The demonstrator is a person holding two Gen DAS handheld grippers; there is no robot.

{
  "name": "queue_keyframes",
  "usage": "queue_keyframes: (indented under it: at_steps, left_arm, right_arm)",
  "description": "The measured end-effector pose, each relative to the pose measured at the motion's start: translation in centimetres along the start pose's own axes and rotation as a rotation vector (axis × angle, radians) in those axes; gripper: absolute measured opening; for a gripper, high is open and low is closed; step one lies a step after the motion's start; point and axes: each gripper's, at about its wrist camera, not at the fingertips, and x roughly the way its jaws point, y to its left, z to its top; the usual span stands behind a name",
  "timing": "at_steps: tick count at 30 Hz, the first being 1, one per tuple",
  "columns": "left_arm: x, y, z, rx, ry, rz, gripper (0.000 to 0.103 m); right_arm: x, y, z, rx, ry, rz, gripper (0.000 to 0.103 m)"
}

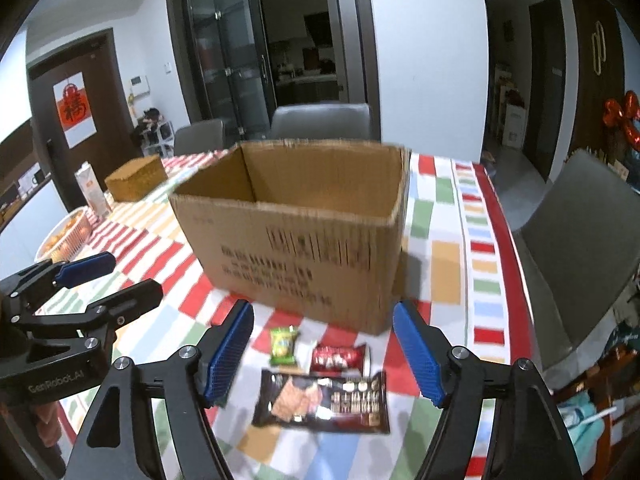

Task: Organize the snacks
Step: 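Grasp the dark green packet with the left tool while the right tool grasps the red packet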

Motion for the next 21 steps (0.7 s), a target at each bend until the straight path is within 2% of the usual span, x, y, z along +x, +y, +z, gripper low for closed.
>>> queue_keyframes:
  at_steps: [10, 21]
  left_arm:
    - [3.8, 0.0, -3.4, -0.004, 0.139, -0.006, 0.075]
    - [9.1, -0.1, -4.7, -0.007, 0.257, -0.005, 0.075]
  right_arm:
    - [3.2, 0.1, -3.0, -0.025, 0.129, -0.004, 0.075]
    - [7.5, -0.3, -3.7, -0.022, 0.221, -0.046, 0.075]
